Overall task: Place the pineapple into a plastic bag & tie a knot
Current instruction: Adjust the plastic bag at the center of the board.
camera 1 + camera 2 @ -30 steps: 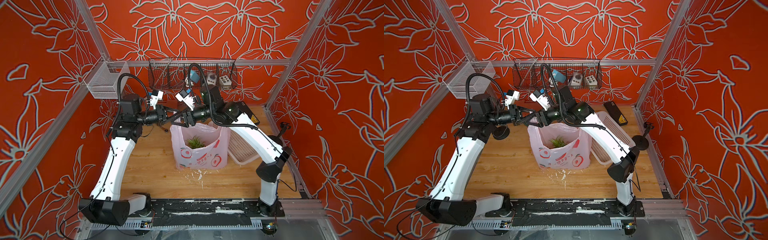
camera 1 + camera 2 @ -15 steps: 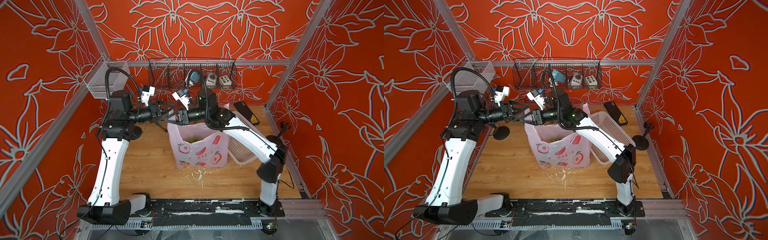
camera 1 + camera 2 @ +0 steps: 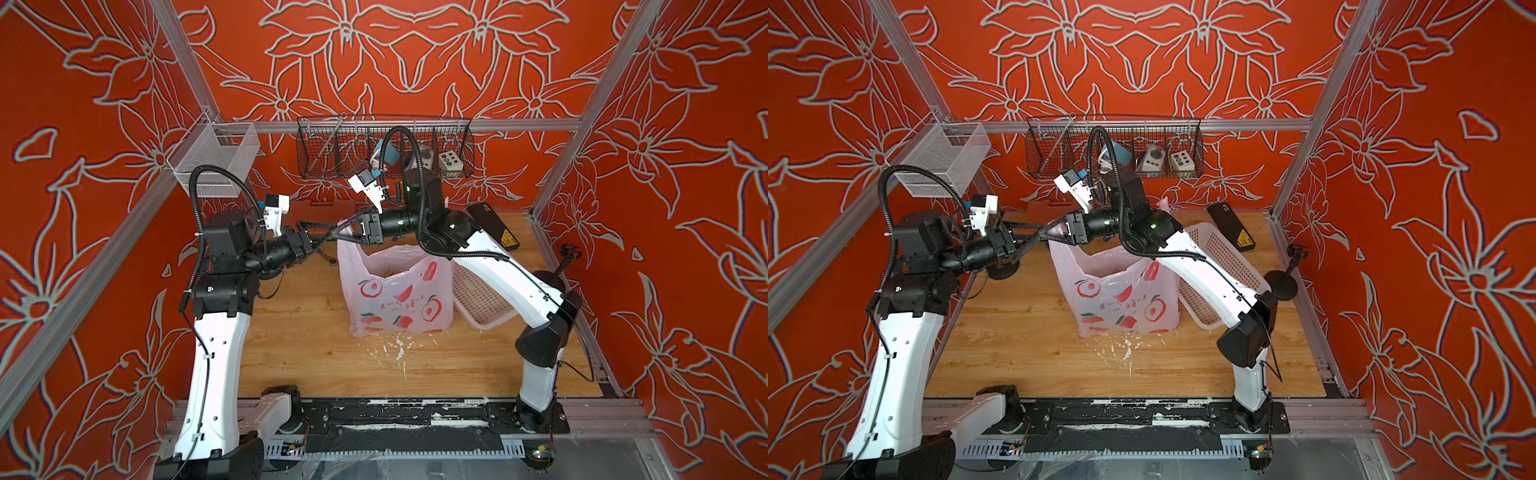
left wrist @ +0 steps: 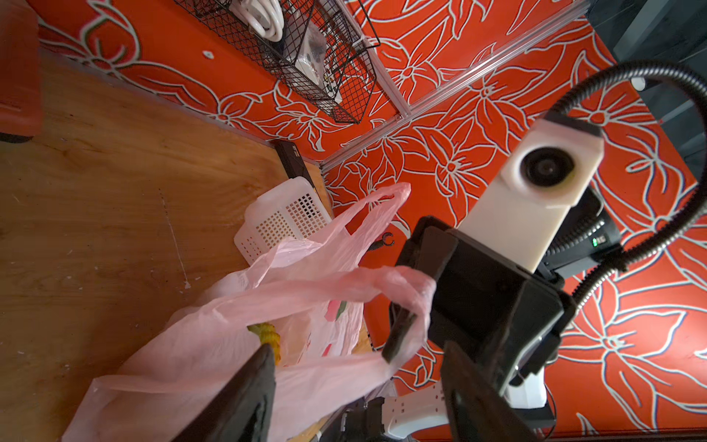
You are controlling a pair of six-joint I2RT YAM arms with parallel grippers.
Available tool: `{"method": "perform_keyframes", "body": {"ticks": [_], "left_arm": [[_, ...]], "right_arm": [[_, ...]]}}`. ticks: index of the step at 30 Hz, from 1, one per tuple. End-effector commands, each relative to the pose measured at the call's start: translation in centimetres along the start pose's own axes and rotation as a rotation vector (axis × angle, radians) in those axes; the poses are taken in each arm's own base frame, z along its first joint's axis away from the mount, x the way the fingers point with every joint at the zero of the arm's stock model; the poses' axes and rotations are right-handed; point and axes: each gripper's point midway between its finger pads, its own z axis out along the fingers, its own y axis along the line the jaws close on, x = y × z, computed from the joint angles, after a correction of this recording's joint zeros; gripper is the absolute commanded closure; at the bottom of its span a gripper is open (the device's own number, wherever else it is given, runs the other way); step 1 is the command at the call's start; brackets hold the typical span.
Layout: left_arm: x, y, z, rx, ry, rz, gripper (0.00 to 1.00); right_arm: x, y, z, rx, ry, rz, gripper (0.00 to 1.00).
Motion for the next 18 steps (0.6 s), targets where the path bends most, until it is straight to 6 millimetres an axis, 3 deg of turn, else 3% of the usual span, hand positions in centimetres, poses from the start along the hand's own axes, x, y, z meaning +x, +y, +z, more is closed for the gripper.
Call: {"method": "perform_keyframes", "body": {"ticks": [1,5,10,13,18], "left_arm": [[0.3,-0.3,-0.3,0.046,-0.045,0.110,0.28],[1.8,1.4,-0.1,0.075,-0.071,0.174,0.20],[3.9,1.4,0.0,0.158,-0.081,0.271,0.09],[5.8,1.0,0.4,0.153,-0.051,0.387,0.08],[6.6,0.7,0.2,0.098,-0.112,0.560,0.05]], "right_arm": [[-2.1,2.8,-1.1,-0.015,-0.048,-0.109,0.66],[-0.8,2.2,-2.2,0.076,-0.009,-0.138,0.77],[0.7,1.3,-3.9,0.197,0.034,-0.174,0.88],[1.2,1.8,-4.7,0.210,0.036,-0.189,0.95],[1.9,3.1,-5.6,0.190,0.042,-0.196,1.00]]}}
